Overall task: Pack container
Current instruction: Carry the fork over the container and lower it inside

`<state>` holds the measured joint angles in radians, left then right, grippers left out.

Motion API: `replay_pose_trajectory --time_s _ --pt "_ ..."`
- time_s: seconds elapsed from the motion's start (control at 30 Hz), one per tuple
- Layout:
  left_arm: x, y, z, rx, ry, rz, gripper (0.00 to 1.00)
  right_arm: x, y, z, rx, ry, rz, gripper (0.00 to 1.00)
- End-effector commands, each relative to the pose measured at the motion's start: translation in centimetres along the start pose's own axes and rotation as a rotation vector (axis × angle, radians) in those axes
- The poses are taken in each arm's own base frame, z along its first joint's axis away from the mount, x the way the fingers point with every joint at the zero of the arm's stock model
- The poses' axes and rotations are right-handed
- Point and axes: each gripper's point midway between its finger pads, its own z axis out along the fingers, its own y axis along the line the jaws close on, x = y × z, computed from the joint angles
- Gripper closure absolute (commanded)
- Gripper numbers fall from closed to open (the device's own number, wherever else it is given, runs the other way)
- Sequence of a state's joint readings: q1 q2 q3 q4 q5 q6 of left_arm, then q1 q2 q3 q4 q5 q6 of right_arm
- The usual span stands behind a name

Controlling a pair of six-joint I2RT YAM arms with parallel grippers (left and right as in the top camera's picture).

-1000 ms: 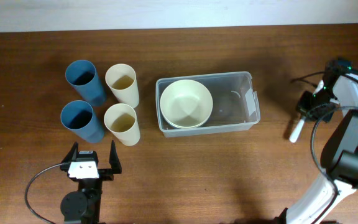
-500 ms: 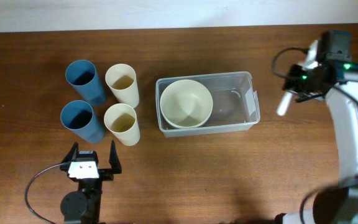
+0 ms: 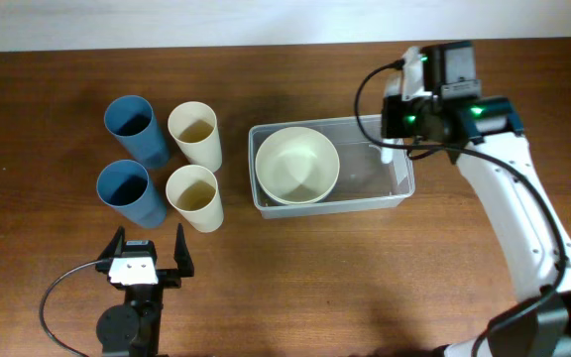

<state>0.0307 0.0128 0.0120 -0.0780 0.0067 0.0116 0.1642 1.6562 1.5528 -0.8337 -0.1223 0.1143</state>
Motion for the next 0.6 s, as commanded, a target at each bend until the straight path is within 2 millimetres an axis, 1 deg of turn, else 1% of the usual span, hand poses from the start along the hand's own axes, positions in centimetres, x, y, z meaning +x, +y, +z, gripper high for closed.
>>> replay_pose_trajectory --time_s 0.0,0.13,0.3,0.57 --pt "0.2 0.2 0.0 -0.009 0.003 0.018 0.00 0.5 0.8 0.8 -0.012 0.022 -0.064 0.96" --pt "0.2 0.2 0.0 -0.009 0.003 0.018 0.00 1.3 0.3 1.7 0.001 0.062 -0.066 0.96" --pt "0.2 0.2 0.0 -0.009 0.003 0.018 0.00 2.5 -1.0 3.1 0.064 0.119 -0.063 0.96" --pt "0.2 0.2 0.0 -0.009 0.003 0.018 0.00 4.2 -1.7 5.6 0.088 0.201 -0.058 0.96"
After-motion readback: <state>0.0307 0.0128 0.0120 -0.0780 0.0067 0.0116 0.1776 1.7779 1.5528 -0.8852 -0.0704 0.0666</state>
